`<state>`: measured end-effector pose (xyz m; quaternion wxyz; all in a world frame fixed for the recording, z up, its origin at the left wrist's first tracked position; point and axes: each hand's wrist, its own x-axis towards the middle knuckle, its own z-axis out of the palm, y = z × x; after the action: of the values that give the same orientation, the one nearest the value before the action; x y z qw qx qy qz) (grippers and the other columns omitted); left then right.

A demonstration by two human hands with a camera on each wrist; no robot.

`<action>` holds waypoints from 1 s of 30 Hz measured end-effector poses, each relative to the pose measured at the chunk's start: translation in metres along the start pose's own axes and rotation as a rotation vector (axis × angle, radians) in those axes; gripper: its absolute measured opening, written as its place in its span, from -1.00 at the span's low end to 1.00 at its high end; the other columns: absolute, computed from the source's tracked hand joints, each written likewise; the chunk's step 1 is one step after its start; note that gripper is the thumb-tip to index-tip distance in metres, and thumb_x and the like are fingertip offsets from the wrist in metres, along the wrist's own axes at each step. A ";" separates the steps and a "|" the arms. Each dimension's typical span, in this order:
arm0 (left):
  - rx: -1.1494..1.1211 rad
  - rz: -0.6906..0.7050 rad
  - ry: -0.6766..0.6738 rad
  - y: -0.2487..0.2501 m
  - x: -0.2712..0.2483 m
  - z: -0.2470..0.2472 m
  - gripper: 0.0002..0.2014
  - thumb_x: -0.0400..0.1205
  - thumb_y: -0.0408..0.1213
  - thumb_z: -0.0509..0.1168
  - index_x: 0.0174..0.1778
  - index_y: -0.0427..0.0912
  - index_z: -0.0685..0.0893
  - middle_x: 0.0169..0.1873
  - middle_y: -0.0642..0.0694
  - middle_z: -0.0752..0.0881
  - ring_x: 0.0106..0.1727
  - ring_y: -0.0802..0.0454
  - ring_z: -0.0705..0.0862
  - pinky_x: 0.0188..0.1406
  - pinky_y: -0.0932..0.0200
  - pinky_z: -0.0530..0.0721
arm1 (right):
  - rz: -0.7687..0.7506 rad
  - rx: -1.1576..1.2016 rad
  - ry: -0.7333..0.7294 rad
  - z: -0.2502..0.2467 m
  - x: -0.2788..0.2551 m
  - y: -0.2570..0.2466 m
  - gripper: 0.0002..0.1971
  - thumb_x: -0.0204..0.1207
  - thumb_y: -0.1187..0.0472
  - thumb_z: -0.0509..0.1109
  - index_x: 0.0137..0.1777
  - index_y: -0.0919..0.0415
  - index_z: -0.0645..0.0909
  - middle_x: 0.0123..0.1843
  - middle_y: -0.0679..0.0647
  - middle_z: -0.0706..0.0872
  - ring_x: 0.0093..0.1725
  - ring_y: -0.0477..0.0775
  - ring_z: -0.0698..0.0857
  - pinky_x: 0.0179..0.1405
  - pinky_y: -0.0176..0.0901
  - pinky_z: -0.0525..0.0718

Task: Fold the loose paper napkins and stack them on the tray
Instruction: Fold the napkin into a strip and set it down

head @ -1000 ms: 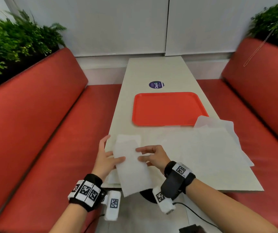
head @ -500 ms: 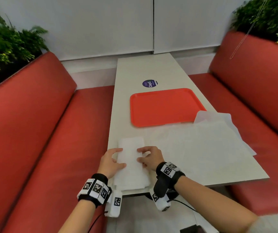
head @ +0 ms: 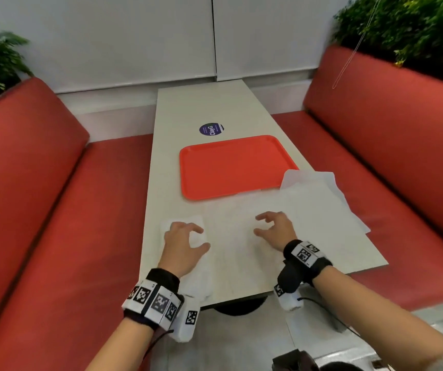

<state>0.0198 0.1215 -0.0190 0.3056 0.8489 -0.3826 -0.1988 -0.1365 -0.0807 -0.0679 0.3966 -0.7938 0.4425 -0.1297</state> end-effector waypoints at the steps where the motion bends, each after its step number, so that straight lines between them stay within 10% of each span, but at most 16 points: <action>1: -0.008 0.016 -0.027 0.010 0.005 0.008 -0.69 0.55 -0.17 0.45 0.21 -0.05 0.65 0.34 -0.10 0.44 0.45 -0.10 0.36 0.30 0.22 0.24 | 0.045 -0.021 0.013 -0.015 0.005 0.011 -0.64 0.43 0.17 0.56 0.23 0.13 0.68 0.26 0.21 0.55 0.13 0.15 0.63 0.07 -0.23 0.48; 9: 0.009 -0.003 -0.219 0.080 0.047 0.092 -0.43 0.58 -0.20 0.41 0.50 -0.21 0.42 0.45 -0.17 0.47 0.49 -0.10 0.43 0.42 0.08 0.43 | 0.280 -0.053 0.144 -0.103 0.028 0.093 -0.53 0.38 0.16 0.59 0.30 0.19 0.66 0.43 0.23 0.57 0.36 0.24 0.58 0.19 -0.10 0.53; 20: 0.084 -0.078 -0.194 0.116 0.085 0.163 -0.42 0.63 -0.16 0.35 0.54 -0.14 0.31 0.36 -0.28 0.46 0.46 -0.24 0.33 0.35 -0.04 0.42 | 0.108 -0.098 0.016 -0.111 0.021 0.141 -0.46 0.38 0.14 0.58 0.38 0.03 0.58 0.49 0.17 0.38 0.45 0.21 0.44 0.53 0.01 0.35; 30: -0.265 -0.259 -0.064 0.139 0.112 0.179 -0.60 0.51 -0.24 0.51 0.18 -0.13 0.49 0.11 -0.20 0.49 -0.12 -0.11 0.59 -0.08 0.16 0.51 | 0.118 0.284 0.186 -0.117 0.026 0.148 -0.57 0.43 0.19 0.56 0.29 0.05 0.58 0.09 0.03 0.61 -0.03 0.06 0.61 -0.02 -0.22 0.51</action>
<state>-0.0857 -0.1030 -0.0685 0.3741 0.8367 -0.2502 -0.3120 -0.2758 -0.2057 -0.1056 0.4689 -0.6871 0.5004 -0.2403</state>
